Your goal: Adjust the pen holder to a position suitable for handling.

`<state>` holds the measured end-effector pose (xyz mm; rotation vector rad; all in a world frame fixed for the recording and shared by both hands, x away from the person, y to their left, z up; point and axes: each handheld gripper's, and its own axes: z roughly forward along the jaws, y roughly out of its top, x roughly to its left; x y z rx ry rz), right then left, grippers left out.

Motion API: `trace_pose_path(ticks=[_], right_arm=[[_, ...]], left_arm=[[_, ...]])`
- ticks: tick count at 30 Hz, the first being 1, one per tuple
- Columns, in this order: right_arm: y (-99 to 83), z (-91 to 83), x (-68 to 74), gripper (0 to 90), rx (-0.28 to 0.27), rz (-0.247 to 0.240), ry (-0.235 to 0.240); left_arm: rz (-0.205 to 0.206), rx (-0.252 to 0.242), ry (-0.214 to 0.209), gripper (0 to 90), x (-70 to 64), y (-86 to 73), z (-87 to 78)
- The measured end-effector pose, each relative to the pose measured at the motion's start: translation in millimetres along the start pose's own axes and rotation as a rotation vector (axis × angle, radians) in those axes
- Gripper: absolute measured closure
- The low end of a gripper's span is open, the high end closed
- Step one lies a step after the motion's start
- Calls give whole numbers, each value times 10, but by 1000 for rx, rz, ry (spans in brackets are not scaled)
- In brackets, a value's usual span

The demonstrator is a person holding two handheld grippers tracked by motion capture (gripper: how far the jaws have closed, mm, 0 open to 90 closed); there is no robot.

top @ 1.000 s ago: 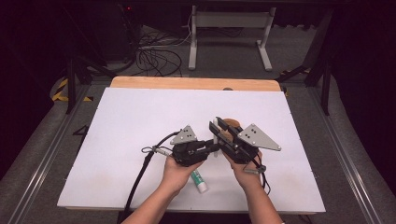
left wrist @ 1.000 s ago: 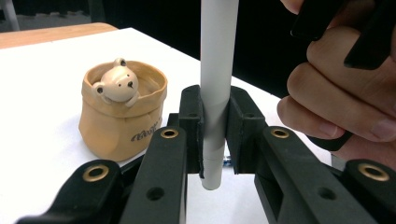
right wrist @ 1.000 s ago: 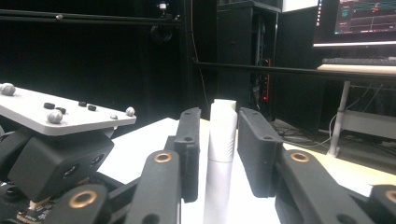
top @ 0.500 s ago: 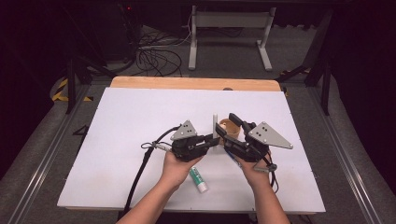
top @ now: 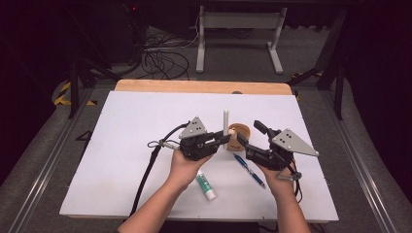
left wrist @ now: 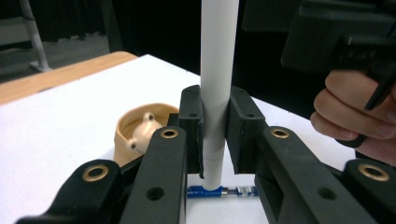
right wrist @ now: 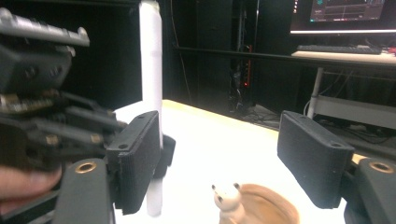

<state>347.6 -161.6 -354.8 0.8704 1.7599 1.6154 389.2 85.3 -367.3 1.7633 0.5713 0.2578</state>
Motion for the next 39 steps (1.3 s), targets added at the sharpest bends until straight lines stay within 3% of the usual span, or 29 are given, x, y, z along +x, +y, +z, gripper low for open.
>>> trace_pose_path(ticks=[10,24,30,39], right_arm=[[-61,-71,-125,229,40,-20,23],[-80,-96,-148,211,66,-38,52],[-80,-106,-159,210,69,-36,52],[-69,-125,-174,213,60,-34,57]], left_arm=[[19,-47,12,778,68,124,100],[95,-60,40,778,128,247,343],[119,-70,60,777,183,234,487],[114,-44,80,776,280,121,692]])
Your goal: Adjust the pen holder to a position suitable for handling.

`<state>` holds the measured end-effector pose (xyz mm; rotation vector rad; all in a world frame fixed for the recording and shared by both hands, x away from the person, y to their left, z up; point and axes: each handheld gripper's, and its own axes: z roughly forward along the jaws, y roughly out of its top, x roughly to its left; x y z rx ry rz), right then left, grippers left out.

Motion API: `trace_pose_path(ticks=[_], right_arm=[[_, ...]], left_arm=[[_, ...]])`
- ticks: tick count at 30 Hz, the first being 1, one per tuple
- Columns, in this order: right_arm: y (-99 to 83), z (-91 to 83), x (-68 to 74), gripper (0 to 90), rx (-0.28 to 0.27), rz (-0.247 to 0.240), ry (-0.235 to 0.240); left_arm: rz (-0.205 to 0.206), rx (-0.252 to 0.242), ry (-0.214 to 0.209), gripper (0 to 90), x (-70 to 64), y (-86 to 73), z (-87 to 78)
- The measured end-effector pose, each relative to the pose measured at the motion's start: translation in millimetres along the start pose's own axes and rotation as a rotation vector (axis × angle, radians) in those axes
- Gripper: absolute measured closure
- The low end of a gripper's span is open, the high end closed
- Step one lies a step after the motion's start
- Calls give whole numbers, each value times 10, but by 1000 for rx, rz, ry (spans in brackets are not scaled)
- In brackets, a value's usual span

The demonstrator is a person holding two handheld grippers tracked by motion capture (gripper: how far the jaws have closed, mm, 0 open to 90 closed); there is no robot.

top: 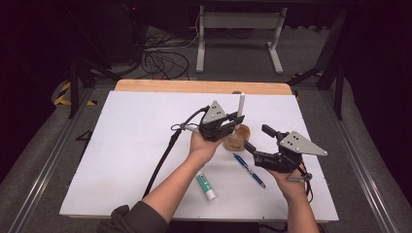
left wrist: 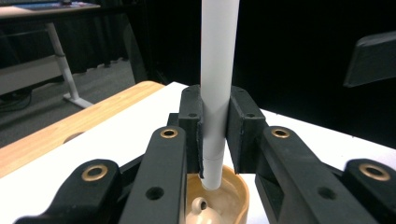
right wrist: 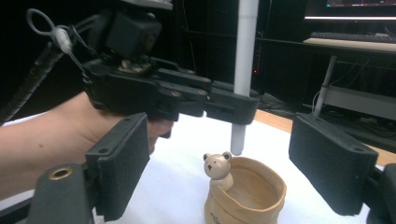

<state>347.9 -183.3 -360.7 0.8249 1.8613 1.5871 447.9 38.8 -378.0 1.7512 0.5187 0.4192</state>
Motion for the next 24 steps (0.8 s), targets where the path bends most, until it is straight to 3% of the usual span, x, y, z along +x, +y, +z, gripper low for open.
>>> trace_pose_path(ticks=[7,17,24], right_arm=[[0,-6,-6,214,0,2,-2],[-4,-16,-32,215,3,2,-5],[4,-35,-49,218,0,3,-12]], left_arm=[[-6,-1,12,775,34,-69,104],[-62,53,23,774,114,-186,205],[-67,75,22,772,147,-218,223]])
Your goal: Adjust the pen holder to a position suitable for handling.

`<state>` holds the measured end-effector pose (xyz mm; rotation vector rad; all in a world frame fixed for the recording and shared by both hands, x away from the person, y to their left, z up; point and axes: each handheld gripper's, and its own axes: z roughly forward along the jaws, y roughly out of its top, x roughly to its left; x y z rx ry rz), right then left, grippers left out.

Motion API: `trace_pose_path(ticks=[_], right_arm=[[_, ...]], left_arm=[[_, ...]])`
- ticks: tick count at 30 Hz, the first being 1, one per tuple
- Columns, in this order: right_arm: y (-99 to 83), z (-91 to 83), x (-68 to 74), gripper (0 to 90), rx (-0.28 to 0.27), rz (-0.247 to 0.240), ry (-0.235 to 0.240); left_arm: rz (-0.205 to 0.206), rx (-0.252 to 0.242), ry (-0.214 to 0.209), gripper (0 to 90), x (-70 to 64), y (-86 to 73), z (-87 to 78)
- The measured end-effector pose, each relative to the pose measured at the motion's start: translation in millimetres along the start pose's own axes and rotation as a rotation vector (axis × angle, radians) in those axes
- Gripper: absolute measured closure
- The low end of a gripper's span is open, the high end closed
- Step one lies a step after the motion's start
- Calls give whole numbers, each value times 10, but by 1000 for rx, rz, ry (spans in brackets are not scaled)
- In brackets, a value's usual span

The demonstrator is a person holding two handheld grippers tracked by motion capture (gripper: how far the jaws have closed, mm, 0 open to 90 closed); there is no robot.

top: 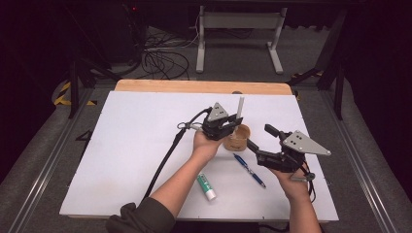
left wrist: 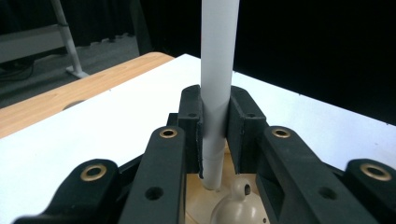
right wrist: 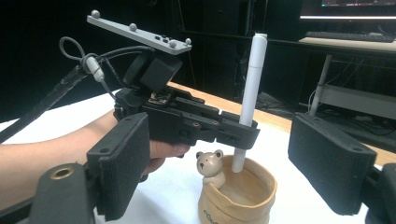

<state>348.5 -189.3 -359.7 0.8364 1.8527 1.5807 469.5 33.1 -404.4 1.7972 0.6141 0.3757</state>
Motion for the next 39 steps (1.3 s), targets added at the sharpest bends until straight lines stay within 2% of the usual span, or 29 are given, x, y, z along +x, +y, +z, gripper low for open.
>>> trace_pose_path(ticks=[10,18,26,31,39], right_arm=[[1,-2,-1,219,9,0,0],[-2,10,3,220,13,-5,4],[-5,4,-8,220,19,0,3],[-10,11,-9,220,23,-2,6],[-20,16,-17,220,27,-9,2]], left_arm=[[-54,20,-7,770,40,-35,32],[-61,39,-12,766,63,-52,32],[-76,33,-18,762,78,-50,28],[-83,29,-16,706,93,-35,1],[-61,11,3,560,92,13,-87]])
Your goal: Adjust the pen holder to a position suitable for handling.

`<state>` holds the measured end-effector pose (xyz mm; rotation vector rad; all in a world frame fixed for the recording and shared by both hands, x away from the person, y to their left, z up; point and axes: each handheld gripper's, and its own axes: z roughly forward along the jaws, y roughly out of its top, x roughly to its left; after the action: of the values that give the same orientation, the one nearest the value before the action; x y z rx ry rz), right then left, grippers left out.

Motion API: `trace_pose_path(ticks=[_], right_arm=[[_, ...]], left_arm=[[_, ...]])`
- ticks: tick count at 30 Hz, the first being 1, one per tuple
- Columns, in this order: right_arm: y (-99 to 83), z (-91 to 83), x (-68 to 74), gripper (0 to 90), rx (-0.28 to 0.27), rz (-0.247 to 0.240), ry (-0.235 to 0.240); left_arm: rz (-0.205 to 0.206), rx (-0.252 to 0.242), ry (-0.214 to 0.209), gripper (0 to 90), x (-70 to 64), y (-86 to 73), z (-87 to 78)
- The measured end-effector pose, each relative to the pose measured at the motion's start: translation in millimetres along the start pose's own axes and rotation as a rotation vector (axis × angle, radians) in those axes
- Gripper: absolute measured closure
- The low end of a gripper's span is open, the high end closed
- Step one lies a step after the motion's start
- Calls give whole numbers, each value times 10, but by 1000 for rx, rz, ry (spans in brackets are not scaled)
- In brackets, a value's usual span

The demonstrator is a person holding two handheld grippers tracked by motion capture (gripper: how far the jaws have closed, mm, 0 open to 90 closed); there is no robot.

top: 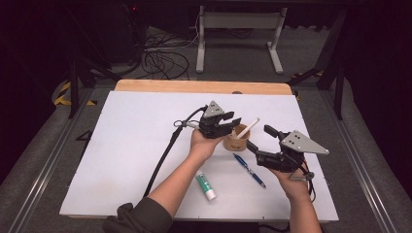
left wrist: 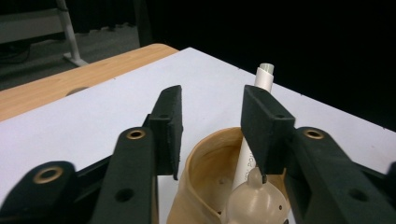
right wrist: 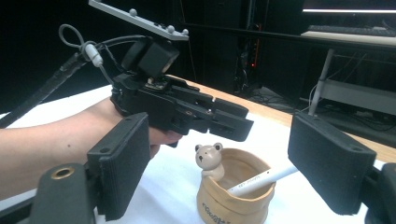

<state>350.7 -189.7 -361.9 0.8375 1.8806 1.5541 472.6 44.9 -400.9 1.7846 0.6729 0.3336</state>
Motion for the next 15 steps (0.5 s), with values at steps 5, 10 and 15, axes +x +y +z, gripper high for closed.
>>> trace_pose_path(ticks=[5,10,15], right_arm=[[-3,0,2,220,2,2,-7],[-12,9,4,220,8,-7,-13],[-18,3,-5,220,15,-7,-21]], left_arm=[[8,-9,1,473,12,31,-87],[2,-31,-2,375,6,73,-193],[60,-35,8,315,-43,113,-311]])
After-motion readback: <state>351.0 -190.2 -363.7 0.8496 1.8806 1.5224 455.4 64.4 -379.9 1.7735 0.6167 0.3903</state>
